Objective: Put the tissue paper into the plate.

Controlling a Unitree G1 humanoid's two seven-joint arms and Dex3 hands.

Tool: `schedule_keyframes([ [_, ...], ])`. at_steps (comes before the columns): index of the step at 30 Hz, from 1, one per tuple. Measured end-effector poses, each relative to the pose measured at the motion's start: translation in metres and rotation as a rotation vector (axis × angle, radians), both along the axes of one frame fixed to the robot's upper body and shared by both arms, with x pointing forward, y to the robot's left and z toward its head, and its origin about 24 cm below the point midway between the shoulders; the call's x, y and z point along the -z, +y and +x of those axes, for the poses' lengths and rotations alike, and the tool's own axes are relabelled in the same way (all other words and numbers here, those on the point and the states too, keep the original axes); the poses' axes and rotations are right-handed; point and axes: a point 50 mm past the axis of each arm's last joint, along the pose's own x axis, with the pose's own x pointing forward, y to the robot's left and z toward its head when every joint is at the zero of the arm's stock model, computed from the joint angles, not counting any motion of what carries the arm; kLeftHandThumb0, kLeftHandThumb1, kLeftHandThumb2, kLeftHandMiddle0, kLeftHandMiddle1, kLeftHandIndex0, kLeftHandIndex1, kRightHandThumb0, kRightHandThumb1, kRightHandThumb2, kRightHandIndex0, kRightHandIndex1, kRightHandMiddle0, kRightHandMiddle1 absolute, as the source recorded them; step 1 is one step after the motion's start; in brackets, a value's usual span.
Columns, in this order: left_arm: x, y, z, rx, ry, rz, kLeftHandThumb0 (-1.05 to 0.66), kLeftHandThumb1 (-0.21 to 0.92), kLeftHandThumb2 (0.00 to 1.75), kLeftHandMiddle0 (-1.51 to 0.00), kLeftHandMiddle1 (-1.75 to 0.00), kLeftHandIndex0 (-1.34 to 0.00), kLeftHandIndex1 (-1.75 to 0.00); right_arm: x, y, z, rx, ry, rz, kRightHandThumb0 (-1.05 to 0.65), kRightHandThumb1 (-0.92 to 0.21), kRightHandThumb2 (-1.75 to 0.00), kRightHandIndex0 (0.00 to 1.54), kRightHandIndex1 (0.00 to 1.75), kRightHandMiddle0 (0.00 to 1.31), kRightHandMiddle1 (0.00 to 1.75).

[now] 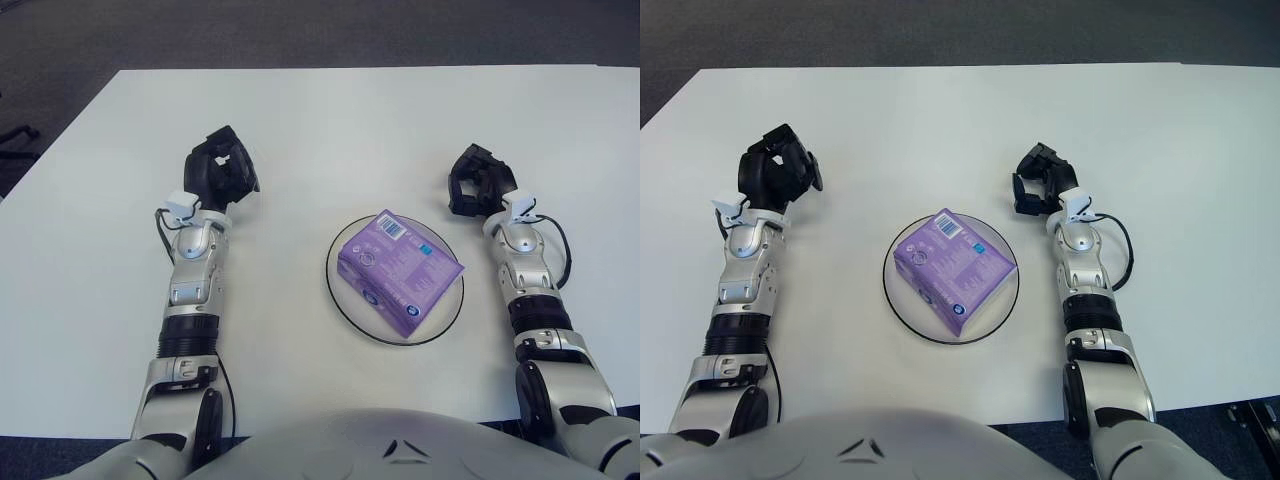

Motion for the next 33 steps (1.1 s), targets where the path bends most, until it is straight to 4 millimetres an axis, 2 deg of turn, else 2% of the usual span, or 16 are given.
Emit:
schedule_keyframes([
  [9, 0.008, 0.001, 0.001, 0.014, 0.034, -0.045, -0.4, 0.55, 1.12, -1.37, -1.75, -1.16, -1.75, 0.001, 0.0, 0.0, -0.002, 0.003, 0.0, -0.47, -0.36, -1.26, 1.28, 1.75, 0.58, 1.75],
  [18, 0.016, 0.003, 0.003, 0.014, 0.081, -0.082, -0.4, 0.58, 1.06, -1.37, -1.75, -1.11, -1.75, 0.001, 0.0, -0.001, -0.005, 0.006, 0.0, -0.47, -0.36, -1.26, 1.28, 1.75, 0.58, 1.75],
  [33, 0.022, 0.001, 0.006, 0.023, 0.109, -0.094, -0.38, 0.61, 1.04, -1.39, -1.75, -1.1, -1.75, 0.002, -0.002, -0.001, 0.007, 0.009, -0.002, -0.46, -0.37, -1.25, 1.28, 1.75, 0.58, 1.75],
])
